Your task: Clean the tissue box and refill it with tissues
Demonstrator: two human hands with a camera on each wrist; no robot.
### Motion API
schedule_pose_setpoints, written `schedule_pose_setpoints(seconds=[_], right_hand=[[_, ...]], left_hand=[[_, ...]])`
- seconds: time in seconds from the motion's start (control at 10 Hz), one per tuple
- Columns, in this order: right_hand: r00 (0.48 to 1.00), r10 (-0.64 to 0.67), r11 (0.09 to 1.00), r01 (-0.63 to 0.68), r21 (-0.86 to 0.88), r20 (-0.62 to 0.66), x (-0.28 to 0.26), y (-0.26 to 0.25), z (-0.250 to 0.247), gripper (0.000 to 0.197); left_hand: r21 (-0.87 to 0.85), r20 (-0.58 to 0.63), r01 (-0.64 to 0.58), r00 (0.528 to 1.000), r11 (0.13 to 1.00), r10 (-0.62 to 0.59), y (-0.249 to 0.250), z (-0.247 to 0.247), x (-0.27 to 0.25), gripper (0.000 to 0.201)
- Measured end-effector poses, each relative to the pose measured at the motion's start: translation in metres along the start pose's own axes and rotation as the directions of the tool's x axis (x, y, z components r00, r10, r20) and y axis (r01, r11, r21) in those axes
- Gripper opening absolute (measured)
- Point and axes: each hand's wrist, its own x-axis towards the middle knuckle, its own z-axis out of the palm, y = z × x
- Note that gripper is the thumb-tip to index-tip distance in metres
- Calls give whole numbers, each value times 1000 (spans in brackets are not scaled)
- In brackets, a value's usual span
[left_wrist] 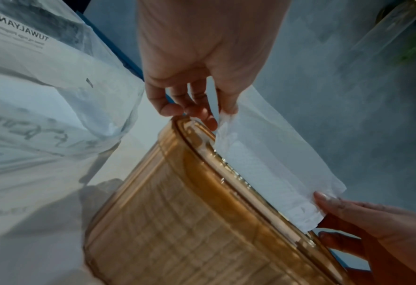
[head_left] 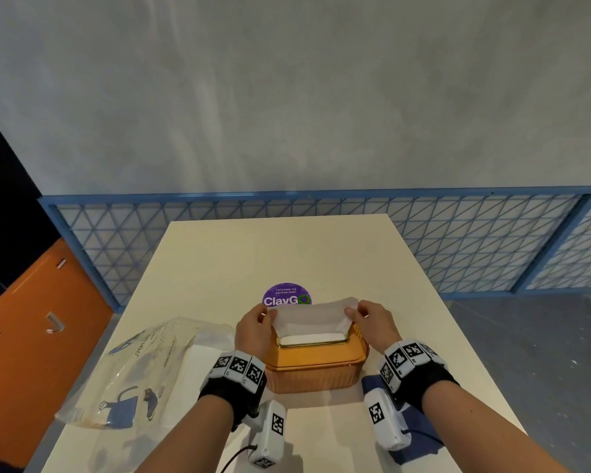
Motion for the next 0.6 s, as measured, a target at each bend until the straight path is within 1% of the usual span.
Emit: schedule_pose_setpoints(seconds=[0.1, 0.2, 0.3, 0.5, 0.6], right_hand=[[1000, -15, 1000, 15, 2, -6, 0, -2, -5, 44], [1000, -14, 1000, 14, 18, -1, -3, -3, -8, 40], [1000, -9, 1000, 10, -4, 12, -6, -4, -8, 42], [999, -35, 999, 35, -4, 28, -4, -3, -5, 39], [999, -44, 996, 44, 80, -8, -5, 1, -9, 23]], left_hand=[[-53, -4, -6, 1000, 999, 6, 0, -3, 2, 15], [-46, -23, 14, 1000, 999, -15, -1, -2, 2, 15], [-18, -48, 42, 998, 999, -43, 0, -1, -1, 23], [-38, -62, 52, 997, 998, -55, 3, -1, 2, 26], [-59, -69, 45, 996, 997, -49, 0, -2, 1, 24]])
